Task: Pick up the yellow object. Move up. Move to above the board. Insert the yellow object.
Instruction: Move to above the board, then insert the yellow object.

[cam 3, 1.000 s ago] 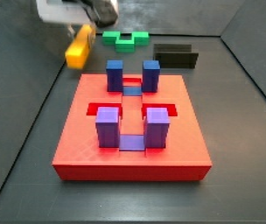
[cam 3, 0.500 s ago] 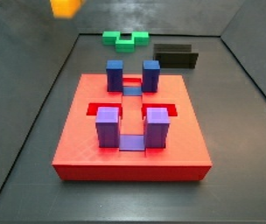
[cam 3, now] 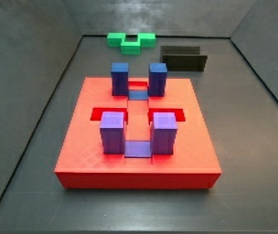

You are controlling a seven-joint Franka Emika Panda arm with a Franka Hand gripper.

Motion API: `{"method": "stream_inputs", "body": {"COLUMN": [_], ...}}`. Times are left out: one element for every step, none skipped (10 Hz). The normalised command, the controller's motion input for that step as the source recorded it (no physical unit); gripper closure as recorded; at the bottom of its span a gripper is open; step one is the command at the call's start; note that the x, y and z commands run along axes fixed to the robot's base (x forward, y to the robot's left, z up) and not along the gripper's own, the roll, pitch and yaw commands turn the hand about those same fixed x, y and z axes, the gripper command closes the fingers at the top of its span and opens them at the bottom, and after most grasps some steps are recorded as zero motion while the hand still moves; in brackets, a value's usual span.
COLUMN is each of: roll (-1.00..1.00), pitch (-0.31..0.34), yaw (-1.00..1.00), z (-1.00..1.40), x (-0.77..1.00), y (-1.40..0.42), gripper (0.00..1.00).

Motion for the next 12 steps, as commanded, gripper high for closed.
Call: {"method": "stream_inputs", "body": {"roll": [0.07, 0.1, 0.08, 0.0, 0.01, 0.02, 0.01, 0.02, 0.07, 0.06, 0.0, -0.04], "pitch": [0.071, 0.077, 0.135, 0.138, 0.14, 0.13, 0.145, 0.152, 0.169, 0.147, -0.001, -0.036], "yaw": [0.04, 0.05, 0.04, 0.02, 0.01, 0.01, 0.01, 0.01, 0.0, 0.01, 0.0, 0.0], "z": [0.22, 0.2, 0.18, 0.19, 0.2, 0.22, 0.23, 0.23, 0.11, 0.06, -0.14, -0.08], "x": [0.78, 0.78, 0.83, 0.86, 0.86, 0.85, 0.88, 0.93, 0.43, 0.23, 0.0, 0.0], "y": [-1.4, -1.4, -1.4, -1.4, -1.4, -1.4, -1.4, -1.4, -0.57, -0.25, -0.05, -0.05], "gripper": [1.0, 1.0, 1.0, 1.0, 1.0, 1.0, 1.0, 1.0, 1.0, 1.0, 1.0, 1.0]}}
